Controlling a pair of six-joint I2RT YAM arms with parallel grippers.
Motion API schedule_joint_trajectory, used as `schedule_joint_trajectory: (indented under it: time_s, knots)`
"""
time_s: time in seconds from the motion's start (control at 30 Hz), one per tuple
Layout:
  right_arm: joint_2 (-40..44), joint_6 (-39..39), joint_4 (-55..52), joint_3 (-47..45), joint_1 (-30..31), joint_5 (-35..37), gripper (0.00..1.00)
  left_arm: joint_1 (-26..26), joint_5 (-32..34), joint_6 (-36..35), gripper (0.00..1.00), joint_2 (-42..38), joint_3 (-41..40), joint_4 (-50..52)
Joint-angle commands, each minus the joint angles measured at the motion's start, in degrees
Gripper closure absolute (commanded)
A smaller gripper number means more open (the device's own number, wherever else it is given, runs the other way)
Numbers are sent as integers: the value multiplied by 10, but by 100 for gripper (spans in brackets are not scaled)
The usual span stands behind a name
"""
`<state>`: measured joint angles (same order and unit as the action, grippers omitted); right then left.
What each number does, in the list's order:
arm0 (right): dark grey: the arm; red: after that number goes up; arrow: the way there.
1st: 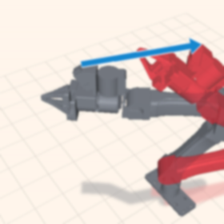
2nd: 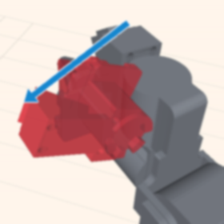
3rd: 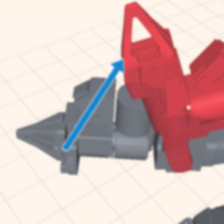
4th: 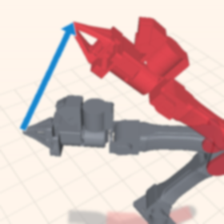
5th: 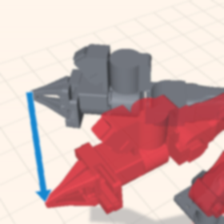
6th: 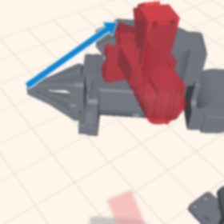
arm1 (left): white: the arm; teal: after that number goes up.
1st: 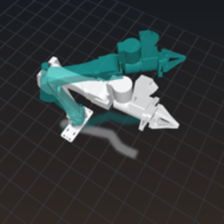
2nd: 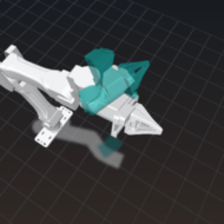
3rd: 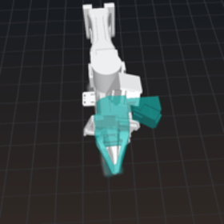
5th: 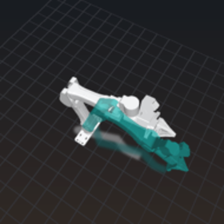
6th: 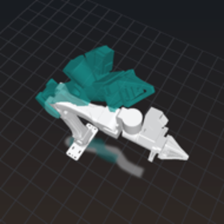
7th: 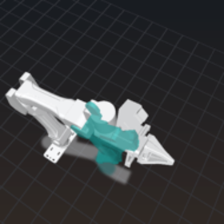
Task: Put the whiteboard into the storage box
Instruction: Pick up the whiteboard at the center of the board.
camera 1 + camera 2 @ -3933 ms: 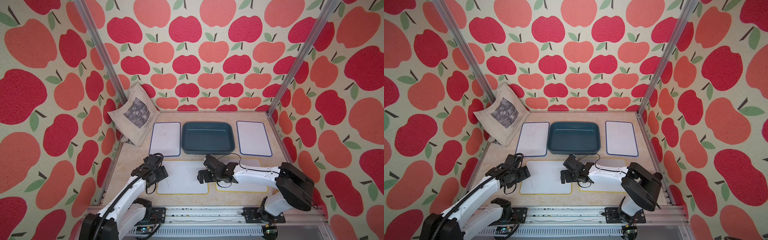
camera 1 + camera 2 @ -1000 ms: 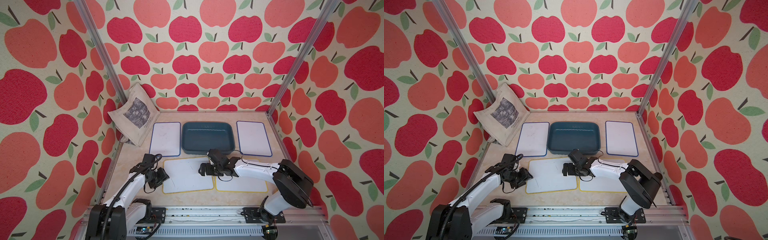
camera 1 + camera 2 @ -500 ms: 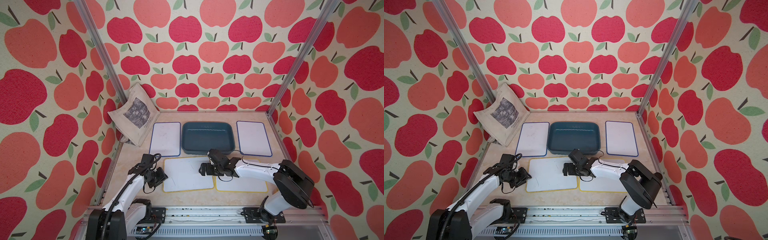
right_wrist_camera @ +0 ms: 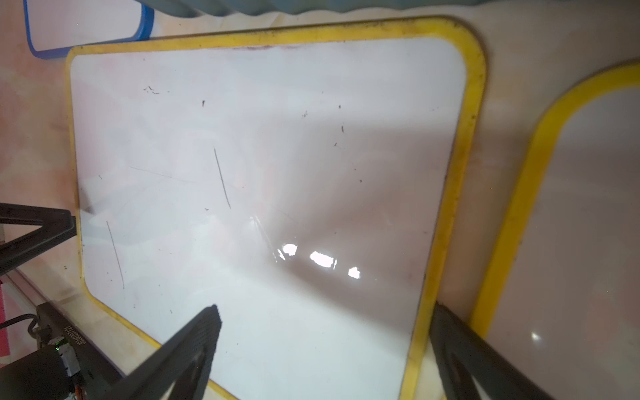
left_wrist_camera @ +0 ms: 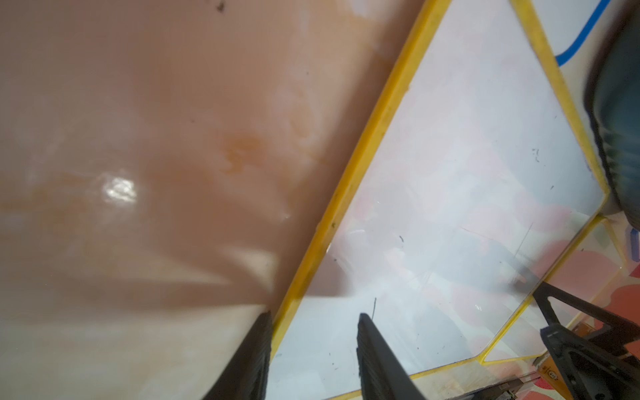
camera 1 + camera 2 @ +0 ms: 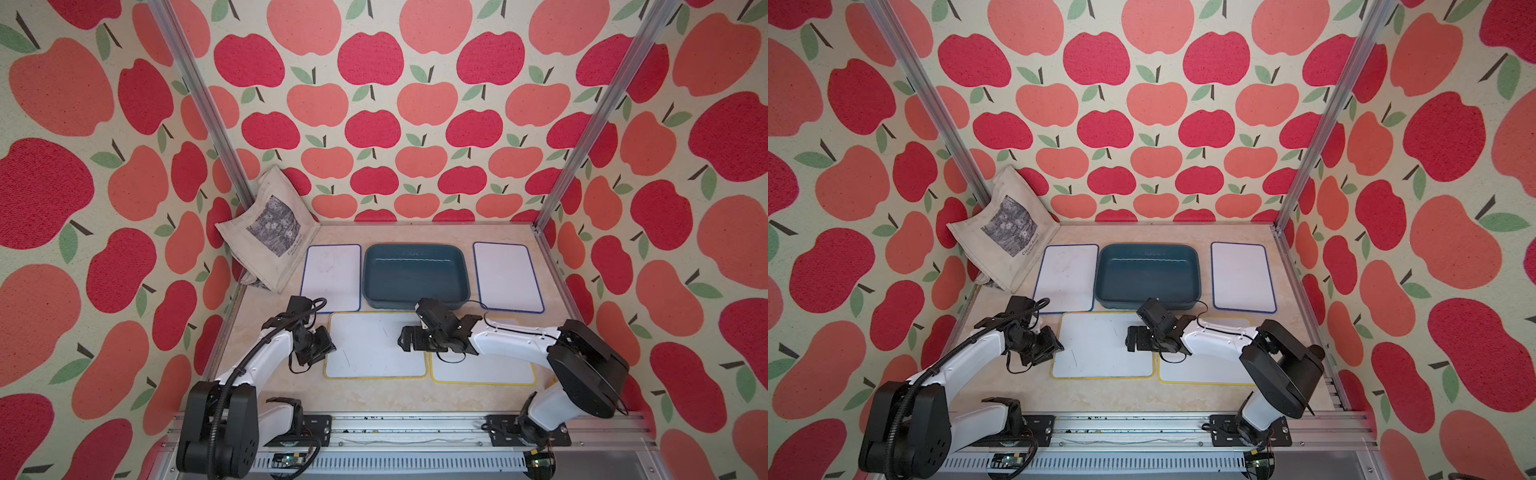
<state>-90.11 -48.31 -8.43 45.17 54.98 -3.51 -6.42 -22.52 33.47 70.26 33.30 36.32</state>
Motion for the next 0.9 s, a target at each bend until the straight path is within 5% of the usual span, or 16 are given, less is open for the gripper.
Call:
schedule_joint_trajectory:
  time_s: [0.0, 0.5, 0.67, 0.87]
  knots:
    - [-11, -26, -18, -32, 25, -122, 2, -15, -153, -3, 57, 27, 27, -70]
    - [7, -42, -42, -54, 25, -96, 2, -20, -114, -16, 54, 66, 31, -43]
    - [-12, -41, -46, -47, 23, -92, 2, -20, -28, -19, 31, 84, 47, 5]
    - [-12, -42, -55, -52, 18, -83, 2, -21, 43, -14, 19, 110, 52, 25]
